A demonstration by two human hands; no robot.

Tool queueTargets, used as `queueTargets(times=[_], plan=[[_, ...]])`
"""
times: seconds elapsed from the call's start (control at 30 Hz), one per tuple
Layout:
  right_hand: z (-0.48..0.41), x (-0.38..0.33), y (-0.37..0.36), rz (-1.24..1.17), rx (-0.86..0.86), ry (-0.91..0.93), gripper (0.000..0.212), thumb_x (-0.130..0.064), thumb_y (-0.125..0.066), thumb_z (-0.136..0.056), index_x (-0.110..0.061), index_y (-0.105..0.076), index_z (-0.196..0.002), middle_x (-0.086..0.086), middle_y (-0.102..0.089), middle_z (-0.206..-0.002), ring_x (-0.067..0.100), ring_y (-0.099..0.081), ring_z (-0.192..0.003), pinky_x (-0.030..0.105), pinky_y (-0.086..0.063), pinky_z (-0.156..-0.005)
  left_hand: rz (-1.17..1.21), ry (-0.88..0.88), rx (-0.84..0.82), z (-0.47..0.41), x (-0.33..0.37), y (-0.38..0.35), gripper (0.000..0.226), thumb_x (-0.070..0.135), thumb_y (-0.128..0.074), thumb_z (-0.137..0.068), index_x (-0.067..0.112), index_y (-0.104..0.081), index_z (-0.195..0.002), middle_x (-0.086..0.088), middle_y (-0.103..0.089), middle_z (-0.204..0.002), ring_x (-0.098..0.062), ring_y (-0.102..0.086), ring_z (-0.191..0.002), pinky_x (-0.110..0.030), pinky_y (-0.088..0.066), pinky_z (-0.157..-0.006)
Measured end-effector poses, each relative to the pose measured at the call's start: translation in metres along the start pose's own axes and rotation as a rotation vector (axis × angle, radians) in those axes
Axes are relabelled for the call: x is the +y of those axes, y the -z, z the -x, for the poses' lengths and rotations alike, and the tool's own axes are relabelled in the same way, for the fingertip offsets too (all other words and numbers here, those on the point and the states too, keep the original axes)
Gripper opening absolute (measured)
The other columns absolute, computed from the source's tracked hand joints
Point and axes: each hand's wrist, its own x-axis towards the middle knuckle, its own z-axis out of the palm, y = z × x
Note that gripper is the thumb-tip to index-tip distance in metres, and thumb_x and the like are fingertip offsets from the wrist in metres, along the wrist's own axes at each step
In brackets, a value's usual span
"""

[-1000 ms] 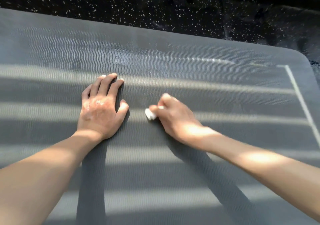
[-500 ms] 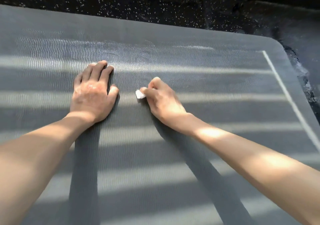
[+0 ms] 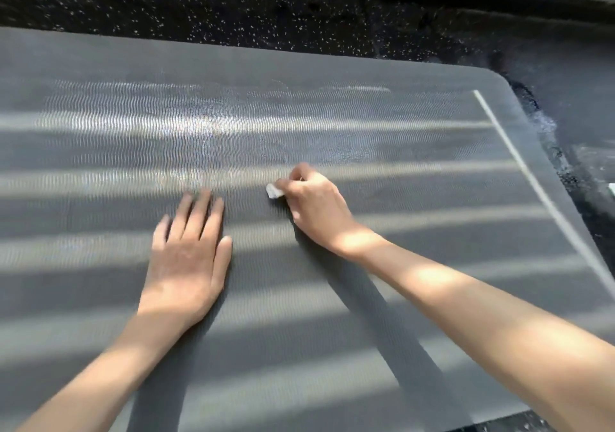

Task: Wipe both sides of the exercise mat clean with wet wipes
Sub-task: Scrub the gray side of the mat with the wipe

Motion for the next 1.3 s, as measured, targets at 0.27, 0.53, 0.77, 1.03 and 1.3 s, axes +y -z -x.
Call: queueTargets(times=[0.27,0.53,0.77,1.03,1.3], plan=[[0.101,-0.024,0.002,-0.073,-0.076,0.088,0.012,-0.001,-0.062,-0.078,-0.01,-0.066,-0.086,0.008,-0.05,-0.082,0.029,-0.053,-0.063,0.034,-0.048,-0.049,0.068,0.028,0.007,0.048,0.008,0.007,0.059,0.034,-0.036,-0.089,0.008,-0.051,-0.14,-0.009,-0.043,-0.151,-0.031,-0.038,-0.14,-0.051,-0.028,-0.11],[0.07,-0.025,-0.004,-0.07,0.049,0.002,0.016,-0.003,-0.056,-0.083,-0.008,-0.068,-0.091,0.01,-0.05,-0.084,0.031,-0.055,-0.069,0.032,-0.045,-0.053,0.077,0.037,0.036,0.049,0.008,0.004,0.059,0.034,-0.035,-0.09,0.007,-0.052,-0.14,-0.01,-0.044,-0.151,-0.031,-0.038,-0.14,-0.051,-0.028,-0.111],[0.124,-0.031,0.005,-0.062,-0.167,0.144,0.006,-0.015,-0.055,-0.09,-0.015,-0.06,-0.093,0.007,-0.045,-0.088,0.027,-0.049,-0.077,0.035,-0.041,-0.055,0.073,0.025,0.088,0.05,0.009,0.003,0.06,0.033,-0.034,-0.09,0.006,-0.05,-0.142,-0.012,-0.043,-0.152,-0.034,-0.039,-0.139,-0.052,-0.028,-0.11],[0.109,-0.034,-0.002,0.025,-0.073,0.07,0.018,-0.013,-0.048,-0.088,-0.01,-0.065,-0.095,0.009,-0.048,-0.084,0.031,-0.053,-0.069,0.034,-0.044,-0.053,0.056,0.053,0.054,0.055,0.014,0.002,0.059,0.03,-0.033,-0.09,0.005,-0.053,-0.14,-0.015,-0.046,-0.149,-0.036,-0.045,-0.135,-0.054,-0.037,-0.105],[0.124,-0.033,-0.002,-0.024,-0.106,0.1,0.015,-0.026,-0.053,-0.092,-0.015,-0.061,-0.094,-0.005,-0.042,-0.083,0.017,-0.045,-0.074,0.026,-0.031,-0.057,0.03,0.08,-0.015,0.071,0.021,0.005,0.058,0.03,-0.032,-0.091,0.006,-0.051,-0.141,-0.015,-0.046,-0.149,-0.036,-0.044,-0.136,-0.056,-0.039,-0.105]])
